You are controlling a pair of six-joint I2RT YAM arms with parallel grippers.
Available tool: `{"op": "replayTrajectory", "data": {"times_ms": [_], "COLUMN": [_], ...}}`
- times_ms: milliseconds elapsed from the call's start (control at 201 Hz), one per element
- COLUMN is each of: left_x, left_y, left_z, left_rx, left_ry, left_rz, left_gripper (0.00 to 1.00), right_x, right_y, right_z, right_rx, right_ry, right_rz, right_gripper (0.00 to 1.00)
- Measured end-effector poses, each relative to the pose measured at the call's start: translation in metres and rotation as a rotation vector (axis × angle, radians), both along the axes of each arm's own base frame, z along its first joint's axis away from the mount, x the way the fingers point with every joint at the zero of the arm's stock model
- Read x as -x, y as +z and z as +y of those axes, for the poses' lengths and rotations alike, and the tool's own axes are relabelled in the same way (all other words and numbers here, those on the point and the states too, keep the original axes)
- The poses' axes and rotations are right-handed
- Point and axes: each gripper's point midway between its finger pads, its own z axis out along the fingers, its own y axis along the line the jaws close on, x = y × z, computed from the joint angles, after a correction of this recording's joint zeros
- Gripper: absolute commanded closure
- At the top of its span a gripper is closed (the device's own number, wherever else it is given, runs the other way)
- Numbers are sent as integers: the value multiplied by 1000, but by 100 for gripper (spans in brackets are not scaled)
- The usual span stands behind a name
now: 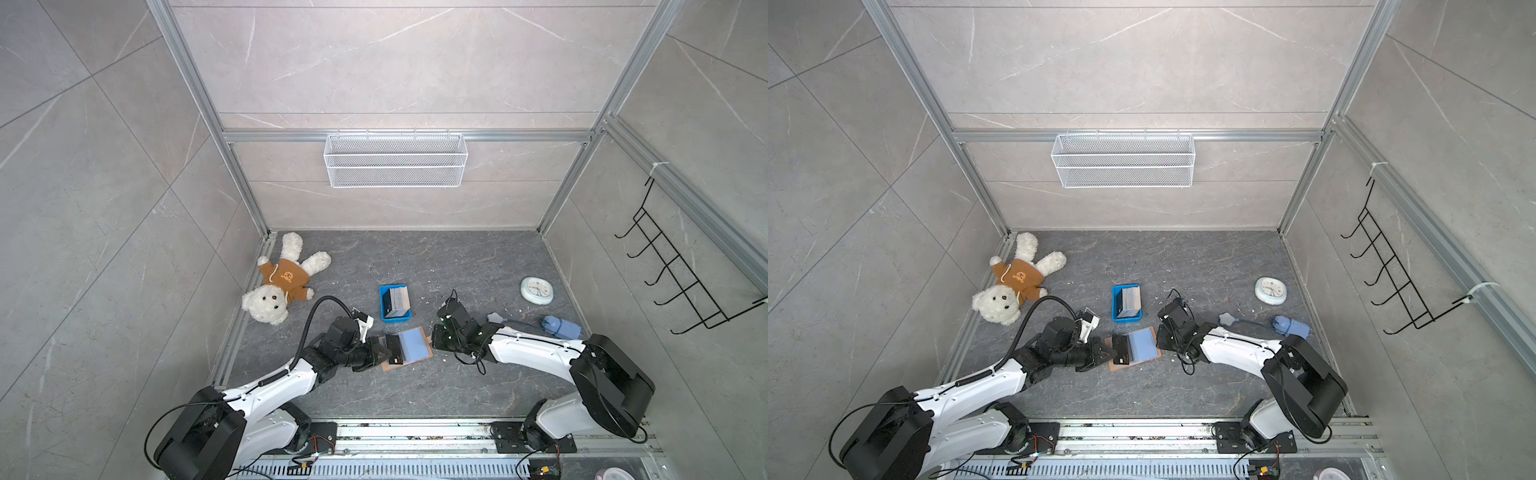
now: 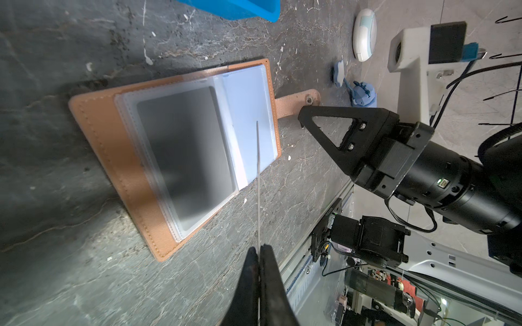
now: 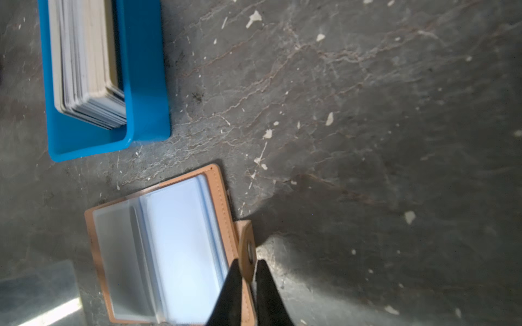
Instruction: Put the credit cards into the card holder
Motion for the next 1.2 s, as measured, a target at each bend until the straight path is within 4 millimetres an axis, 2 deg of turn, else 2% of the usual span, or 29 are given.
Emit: {"op": "replayTrajectory", "data": {"times_ms": [294,488,832,1200], "left_x": [-6,-11,-20,-27], "left_y": [-2,-7,-15,-22], "left_z": [-4,-6,-11,-14], "left_rx": [11,16,35,39], "left_ry": [5,19,56,78], "left_rz": [-12,-10,-5,4], "left_gripper": [100,100,100,100], "right_x": [20,21,23,23], "right_y": [6,8,-13,-12], "right_z": [11,20,21,22], "right_rx": [-96,-140,-113,-116], "right_ry": [77,104,107,109], "right_rz": [6,9,54,50], "right_gripper": [70,69,72,75]}}
